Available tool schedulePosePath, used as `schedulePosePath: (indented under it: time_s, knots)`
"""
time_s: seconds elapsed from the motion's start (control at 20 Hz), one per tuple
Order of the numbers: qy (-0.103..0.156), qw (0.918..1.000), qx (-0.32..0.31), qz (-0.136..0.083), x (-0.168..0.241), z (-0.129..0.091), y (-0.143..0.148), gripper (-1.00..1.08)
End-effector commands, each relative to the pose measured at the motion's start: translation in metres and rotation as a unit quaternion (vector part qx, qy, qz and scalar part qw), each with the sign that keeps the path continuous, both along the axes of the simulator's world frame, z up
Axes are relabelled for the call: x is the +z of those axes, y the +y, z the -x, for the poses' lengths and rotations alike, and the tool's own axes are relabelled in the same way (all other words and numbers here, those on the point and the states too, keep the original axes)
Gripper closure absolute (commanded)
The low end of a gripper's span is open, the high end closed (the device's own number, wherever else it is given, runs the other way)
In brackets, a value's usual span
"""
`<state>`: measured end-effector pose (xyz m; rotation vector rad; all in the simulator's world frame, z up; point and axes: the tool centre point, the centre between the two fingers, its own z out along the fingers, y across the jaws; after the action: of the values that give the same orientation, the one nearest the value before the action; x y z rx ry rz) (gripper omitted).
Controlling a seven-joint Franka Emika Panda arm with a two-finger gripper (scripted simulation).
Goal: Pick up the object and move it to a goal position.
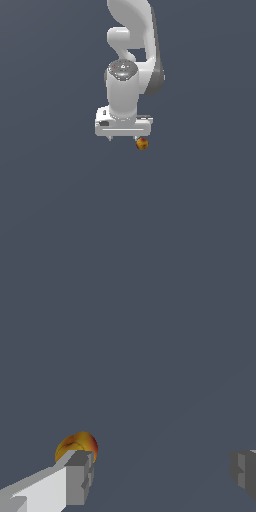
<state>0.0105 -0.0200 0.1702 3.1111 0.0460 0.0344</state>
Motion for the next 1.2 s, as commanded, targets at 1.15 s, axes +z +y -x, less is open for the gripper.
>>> schedulePosePath:
  time_s: [1.15]
  knots:
    - [0.001, 0.9737, -0.227, -0.014, -0.037, 0.022, 0.043, -0.92]
